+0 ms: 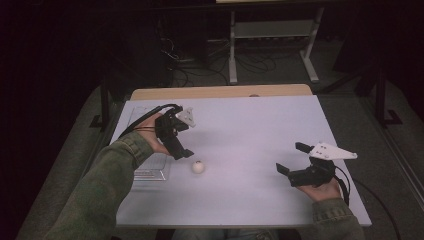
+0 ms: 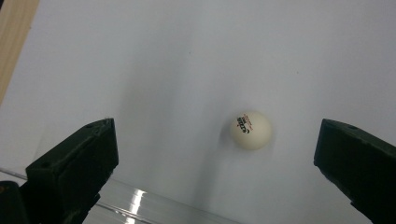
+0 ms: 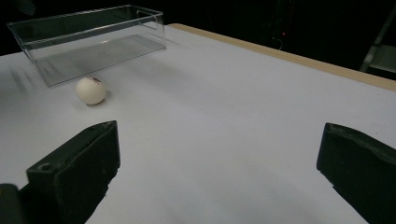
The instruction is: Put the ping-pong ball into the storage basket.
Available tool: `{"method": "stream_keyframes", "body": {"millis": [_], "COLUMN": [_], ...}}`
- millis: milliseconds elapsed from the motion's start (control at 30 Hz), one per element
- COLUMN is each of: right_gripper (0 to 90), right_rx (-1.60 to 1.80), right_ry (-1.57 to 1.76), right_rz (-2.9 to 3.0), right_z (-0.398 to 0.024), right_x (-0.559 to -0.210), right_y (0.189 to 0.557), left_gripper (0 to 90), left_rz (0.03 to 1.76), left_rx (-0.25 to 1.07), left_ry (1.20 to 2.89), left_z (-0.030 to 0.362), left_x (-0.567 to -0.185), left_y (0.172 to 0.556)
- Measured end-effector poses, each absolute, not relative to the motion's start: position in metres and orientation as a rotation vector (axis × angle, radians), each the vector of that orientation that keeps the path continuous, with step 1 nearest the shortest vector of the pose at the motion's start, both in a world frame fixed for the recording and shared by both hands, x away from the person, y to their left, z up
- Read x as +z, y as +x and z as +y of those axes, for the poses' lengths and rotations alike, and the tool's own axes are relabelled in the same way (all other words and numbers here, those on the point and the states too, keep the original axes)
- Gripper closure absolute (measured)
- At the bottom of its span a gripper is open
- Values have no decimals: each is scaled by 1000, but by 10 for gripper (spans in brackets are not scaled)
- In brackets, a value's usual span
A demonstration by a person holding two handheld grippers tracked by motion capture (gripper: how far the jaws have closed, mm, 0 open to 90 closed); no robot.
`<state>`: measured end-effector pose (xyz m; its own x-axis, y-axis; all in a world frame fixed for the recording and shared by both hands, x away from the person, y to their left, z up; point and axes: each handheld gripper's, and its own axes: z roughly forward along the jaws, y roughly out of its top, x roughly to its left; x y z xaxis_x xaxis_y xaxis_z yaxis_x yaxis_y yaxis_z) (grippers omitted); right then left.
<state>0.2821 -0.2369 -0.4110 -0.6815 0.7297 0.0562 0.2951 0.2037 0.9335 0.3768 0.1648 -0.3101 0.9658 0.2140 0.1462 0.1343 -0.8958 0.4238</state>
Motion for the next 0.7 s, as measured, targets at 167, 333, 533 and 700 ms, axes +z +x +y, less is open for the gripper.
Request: {"method": "stream_keyframes", "body": {"millis": [167,333,533,700], "right_gripper": [0,0,0,0], "right_rx": [1474,1471,1469,1462], "right_ry": [953,953,957,949], "right_rz": [2090,2093,2096,2107], "right_z": [-236,-236,-236,-235], "right_x": [-411,-411,-411,-412], "right_y": [282,282,282,283], "left_gripper": [0,0,0,0], "left_rz": [256,248,231,209], "left_rx": [253,248,232,240], "left_ry": [2714,2731,2757,2789], "left_z": [164,162,159,156], "left_x": [-314,-316,-321,-325], "left_y": [378,379,379,379]}}
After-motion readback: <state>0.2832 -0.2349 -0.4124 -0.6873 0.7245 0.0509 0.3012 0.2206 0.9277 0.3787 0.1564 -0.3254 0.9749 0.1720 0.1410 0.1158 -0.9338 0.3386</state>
